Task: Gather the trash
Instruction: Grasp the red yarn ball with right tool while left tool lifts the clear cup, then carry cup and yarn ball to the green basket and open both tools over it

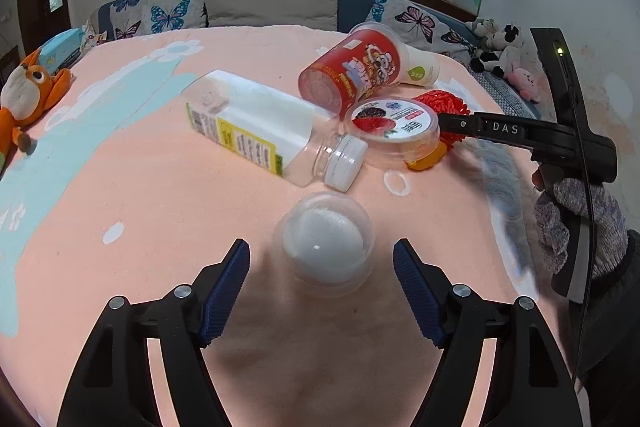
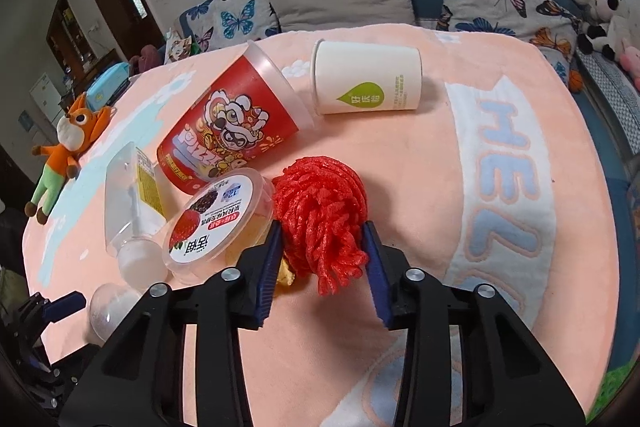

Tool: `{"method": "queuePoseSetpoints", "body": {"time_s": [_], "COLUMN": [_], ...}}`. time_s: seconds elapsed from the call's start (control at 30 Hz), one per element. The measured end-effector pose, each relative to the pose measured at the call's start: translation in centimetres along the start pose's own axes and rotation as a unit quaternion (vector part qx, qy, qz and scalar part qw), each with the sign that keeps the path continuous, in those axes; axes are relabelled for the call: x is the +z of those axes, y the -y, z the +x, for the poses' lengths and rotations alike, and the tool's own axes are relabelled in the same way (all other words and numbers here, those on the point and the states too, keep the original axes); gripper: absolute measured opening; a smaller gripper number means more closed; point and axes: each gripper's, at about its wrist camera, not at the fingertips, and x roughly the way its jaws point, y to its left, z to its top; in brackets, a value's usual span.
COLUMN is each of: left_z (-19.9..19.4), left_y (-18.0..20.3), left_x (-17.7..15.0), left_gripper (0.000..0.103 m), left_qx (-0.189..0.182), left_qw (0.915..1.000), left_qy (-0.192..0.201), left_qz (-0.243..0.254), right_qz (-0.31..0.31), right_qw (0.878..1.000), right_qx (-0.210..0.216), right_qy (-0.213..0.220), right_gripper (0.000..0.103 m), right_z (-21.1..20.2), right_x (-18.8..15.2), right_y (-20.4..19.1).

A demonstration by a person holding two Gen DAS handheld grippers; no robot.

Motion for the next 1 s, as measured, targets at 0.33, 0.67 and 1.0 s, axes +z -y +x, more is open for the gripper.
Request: {"method": "queuePoseSetpoints", "body": {"time_s": [0.33, 0.67, 1.0], "left_z": [1.8, -1.0, -5.2], "left_y": [0.0, 0.5, 0.2], "left_x": [0.7, 0.6, 2.5], "left_gripper": [0.054, 0.052, 0.052], "left_qx": [0.007, -0.031, -0.127], "left_qw": [0.9996, 0.9994, 0.9908], "left_qy": [-0.018, 0.010, 0.034], "left_qz": [0.021, 0.014, -0.034], "right_qz": [0.011, 0.021, 0.036], "right_qw": [0.999, 0.997, 0.994], "right_qx": [-0.002, -0.004, -0.015], "right_qy": [0.036, 0.072, 0.103], "right_gripper": [0.036, 0.036, 0.036], "right_z": [-3.8, -9.7, -15.5], "right_x": [-0.1, -2.1, -5.0], "right_y": [0.5, 1.0, 2.0]}}
